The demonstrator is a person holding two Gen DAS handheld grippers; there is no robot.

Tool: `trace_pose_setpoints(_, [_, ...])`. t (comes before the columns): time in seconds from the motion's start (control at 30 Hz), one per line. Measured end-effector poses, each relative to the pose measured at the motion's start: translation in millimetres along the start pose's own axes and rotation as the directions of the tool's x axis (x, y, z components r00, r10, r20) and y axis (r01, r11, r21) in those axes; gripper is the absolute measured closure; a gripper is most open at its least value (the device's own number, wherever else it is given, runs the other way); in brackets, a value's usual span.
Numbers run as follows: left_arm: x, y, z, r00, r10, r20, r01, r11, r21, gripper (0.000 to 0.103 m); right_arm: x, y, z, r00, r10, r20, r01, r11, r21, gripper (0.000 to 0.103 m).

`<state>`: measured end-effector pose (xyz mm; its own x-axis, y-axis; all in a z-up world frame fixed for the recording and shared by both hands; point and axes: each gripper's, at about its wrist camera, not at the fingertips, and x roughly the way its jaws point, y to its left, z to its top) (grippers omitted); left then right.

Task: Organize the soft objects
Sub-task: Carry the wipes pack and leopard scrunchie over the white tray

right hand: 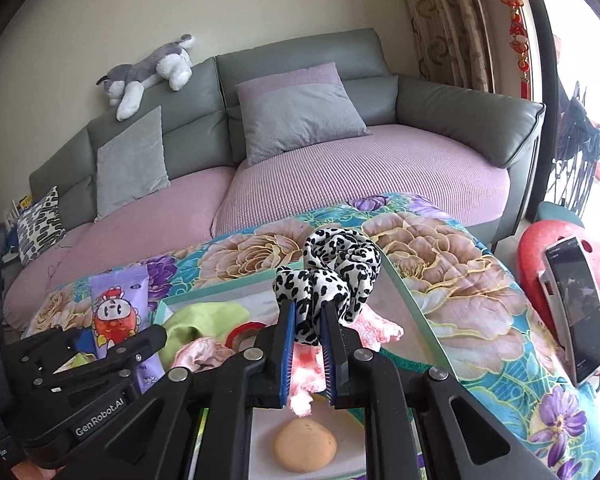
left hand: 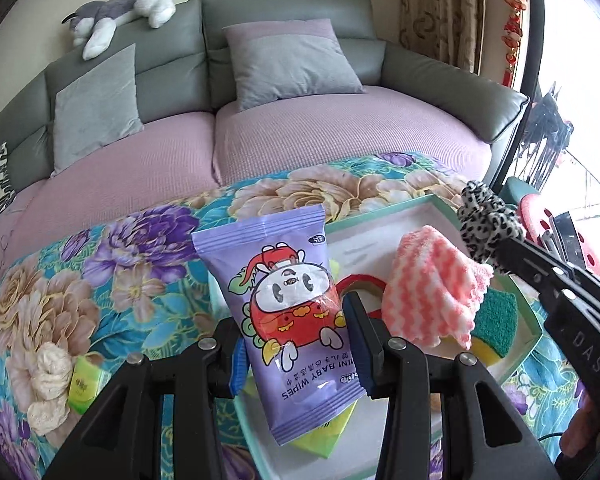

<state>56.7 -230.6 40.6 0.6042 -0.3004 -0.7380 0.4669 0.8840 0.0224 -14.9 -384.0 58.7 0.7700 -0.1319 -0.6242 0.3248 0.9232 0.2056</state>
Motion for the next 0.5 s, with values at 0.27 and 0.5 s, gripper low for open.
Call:
trace_pose_setpoints(0.27, [23,-16,9,1.0,-0.019,0.014,0.019,0.999,0.036,0.059,30,-10,-4,0.999,0.003,-0.039,-0.002,1.0,0.028,0.09])
trace_pose_setpoints(0.5, [53,-23,3,0.999,-0.023,-0.036,0.025,0.998,0.057,0.059,52,-11,-10,0.997,-0.002,-0.082,0.006,0.999,0.04,0.09])
